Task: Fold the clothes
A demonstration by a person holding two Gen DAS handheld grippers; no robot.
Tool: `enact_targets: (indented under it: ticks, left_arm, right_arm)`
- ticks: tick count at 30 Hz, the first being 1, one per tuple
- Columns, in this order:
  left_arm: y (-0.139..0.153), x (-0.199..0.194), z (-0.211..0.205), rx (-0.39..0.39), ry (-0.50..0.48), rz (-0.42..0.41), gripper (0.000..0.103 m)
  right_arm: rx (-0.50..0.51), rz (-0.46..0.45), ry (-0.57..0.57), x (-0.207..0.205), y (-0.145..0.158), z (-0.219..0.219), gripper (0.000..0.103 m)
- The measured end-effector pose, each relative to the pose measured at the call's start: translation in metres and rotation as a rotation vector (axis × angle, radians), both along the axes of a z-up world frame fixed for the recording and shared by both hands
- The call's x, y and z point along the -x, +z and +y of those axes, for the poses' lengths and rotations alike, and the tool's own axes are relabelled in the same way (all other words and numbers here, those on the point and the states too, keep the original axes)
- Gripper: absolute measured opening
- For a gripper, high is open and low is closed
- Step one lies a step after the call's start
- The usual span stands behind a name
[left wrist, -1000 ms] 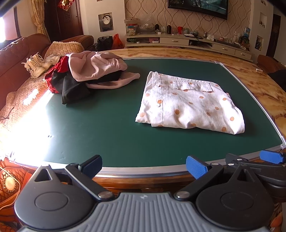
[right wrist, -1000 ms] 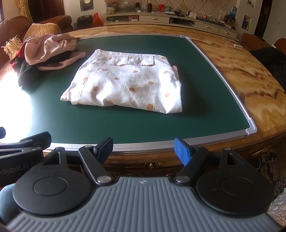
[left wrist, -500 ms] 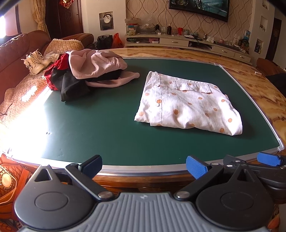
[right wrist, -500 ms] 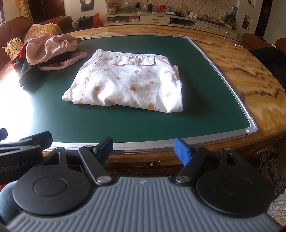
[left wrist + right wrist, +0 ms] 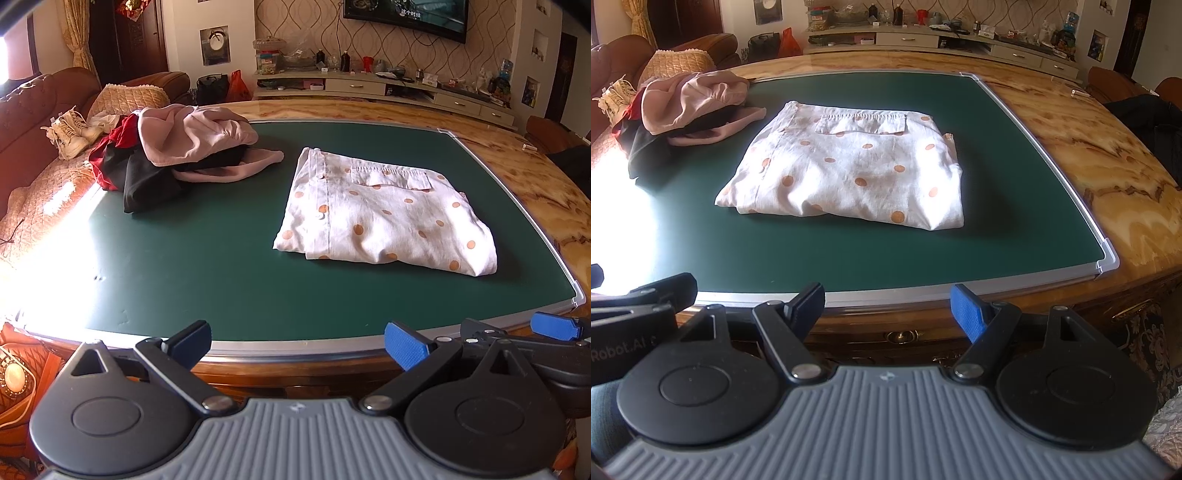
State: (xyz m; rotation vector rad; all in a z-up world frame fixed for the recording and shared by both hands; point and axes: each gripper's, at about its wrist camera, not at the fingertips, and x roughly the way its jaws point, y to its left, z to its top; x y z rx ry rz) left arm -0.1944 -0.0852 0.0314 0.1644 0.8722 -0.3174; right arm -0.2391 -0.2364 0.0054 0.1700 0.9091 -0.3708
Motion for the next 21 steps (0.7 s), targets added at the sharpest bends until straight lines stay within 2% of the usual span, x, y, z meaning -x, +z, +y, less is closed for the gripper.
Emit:
enact_targets:
  ticks: [3, 9, 21]
  left_arm:
    - [-0.0006, -0.0008, 0.0009, 0.009, -0.001, 0.014, 0.102]
    - [-0.0073, -0.0078, 0.0062, 0.050, 0.002, 0.119, 0.102]
    - [-0.0047, -0.0026, -0.0013, -0.027, 0.013, 0.060, 0.102]
  right_arm:
    - [0.001, 0.000, 0.000, 0.0004, 0.0001, 0.0000, 0.083]
    - [-0.001, 0.004, -0.002, 0.0006, -0.0013, -0.0010, 0.083]
    - [0.006, 0.018, 0.004, -0.0024, -0.0034, 0.0007, 0.083]
